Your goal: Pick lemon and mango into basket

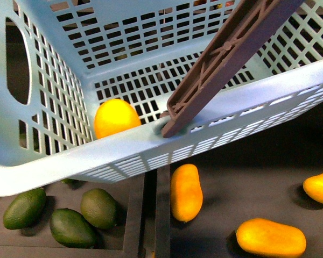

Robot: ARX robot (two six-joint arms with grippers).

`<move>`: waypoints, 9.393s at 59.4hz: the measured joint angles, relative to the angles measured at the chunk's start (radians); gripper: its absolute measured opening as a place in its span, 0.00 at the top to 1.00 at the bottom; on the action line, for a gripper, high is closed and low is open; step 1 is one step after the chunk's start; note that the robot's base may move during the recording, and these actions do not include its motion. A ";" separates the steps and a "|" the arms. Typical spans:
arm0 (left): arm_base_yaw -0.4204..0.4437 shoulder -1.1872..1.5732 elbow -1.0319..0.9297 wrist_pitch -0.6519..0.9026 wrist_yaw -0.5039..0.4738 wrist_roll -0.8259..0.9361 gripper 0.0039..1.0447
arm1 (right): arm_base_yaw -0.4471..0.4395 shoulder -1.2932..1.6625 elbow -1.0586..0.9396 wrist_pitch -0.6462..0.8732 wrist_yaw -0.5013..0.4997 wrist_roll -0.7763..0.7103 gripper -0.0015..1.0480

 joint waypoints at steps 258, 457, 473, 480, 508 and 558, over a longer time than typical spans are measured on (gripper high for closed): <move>0.000 0.002 -0.005 -0.001 -0.004 -0.006 0.74 | 0.410 -0.961 -0.109 0.269 -0.049 -0.738 0.36; -0.011 0.002 -0.005 -0.001 0.015 -0.016 0.74 | 0.224 -2.014 -0.702 -0.187 -0.228 -0.875 0.08; -0.003 0.002 -0.007 0.000 -0.008 -0.008 0.75 | 0.224 -2.017 -0.702 -0.188 -0.229 -0.875 0.08; -0.002 0.002 -0.007 0.000 -0.011 -0.003 0.75 | 0.224 -2.016 -0.702 -0.189 -0.231 -0.876 0.08; -0.003 0.002 -0.007 0.000 0.001 -0.008 0.75 | 0.224 -2.016 -0.702 -0.189 -0.229 -0.877 0.08; -0.024 0.032 0.003 0.061 -0.468 -0.329 0.75 | 0.222 -2.016 -0.702 -0.188 -0.232 -0.877 0.08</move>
